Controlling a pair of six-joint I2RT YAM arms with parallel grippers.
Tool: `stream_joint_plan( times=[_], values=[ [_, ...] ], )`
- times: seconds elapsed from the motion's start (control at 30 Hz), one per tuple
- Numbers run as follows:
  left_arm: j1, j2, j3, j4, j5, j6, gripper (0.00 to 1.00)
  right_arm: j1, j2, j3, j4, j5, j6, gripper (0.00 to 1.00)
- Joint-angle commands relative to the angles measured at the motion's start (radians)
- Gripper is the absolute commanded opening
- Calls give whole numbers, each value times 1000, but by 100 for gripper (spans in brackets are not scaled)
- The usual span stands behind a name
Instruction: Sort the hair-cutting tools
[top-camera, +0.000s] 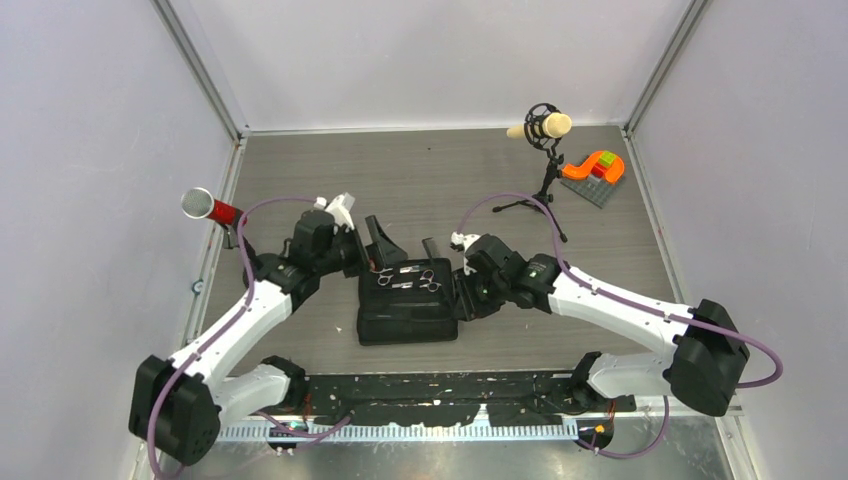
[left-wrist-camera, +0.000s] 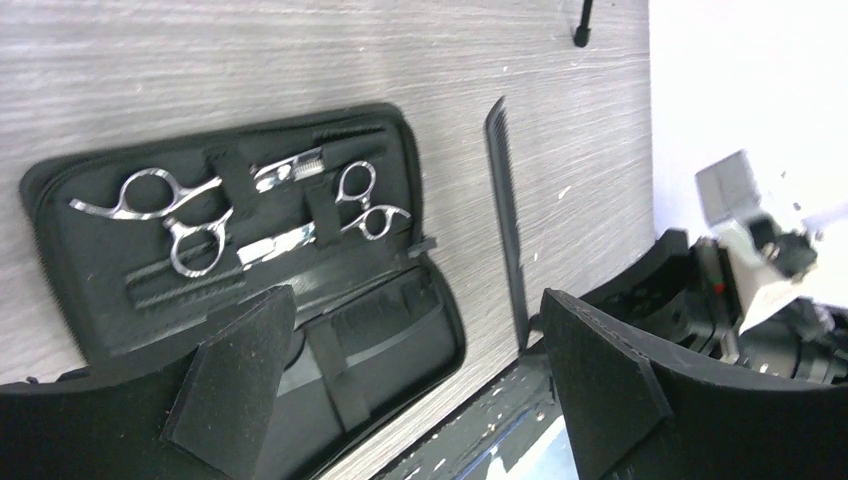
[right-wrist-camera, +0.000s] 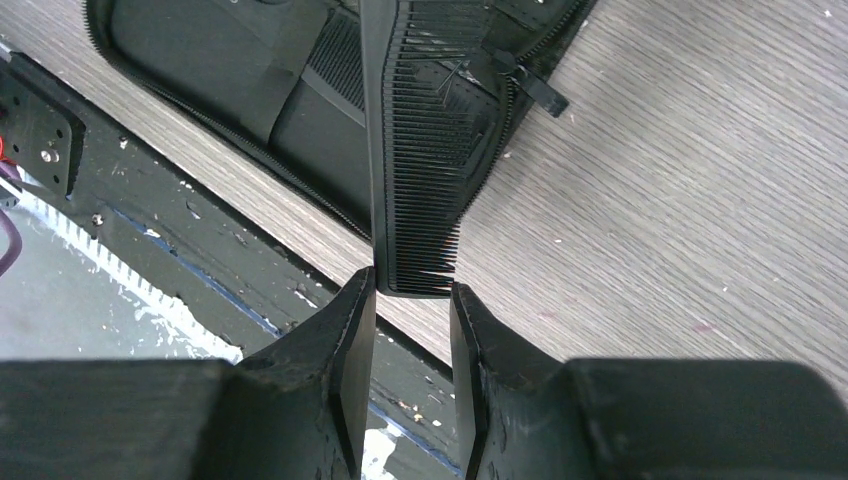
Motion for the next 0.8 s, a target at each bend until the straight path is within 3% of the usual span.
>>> stream_joint_plan(
  times=[0.0,0.2,0.43,0.6,0.77],
  values=[
    [-8,90,90,130,60,-23,96,29,-11,49,48,5,-15,5],
    [-9,242,159,195,90,-45,91,60,-11,60,54,10,-14,5],
    [-23,397,219,273,162,-99,77,81,-10,72,62,17,-11,5],
    [-39,439,201,341,192,-143,54,89,-10,74,72,22,-7,5],
    [-43,429,162,400,195,-172,16,90,-11,71,81,25,-10,5]
  ],
)
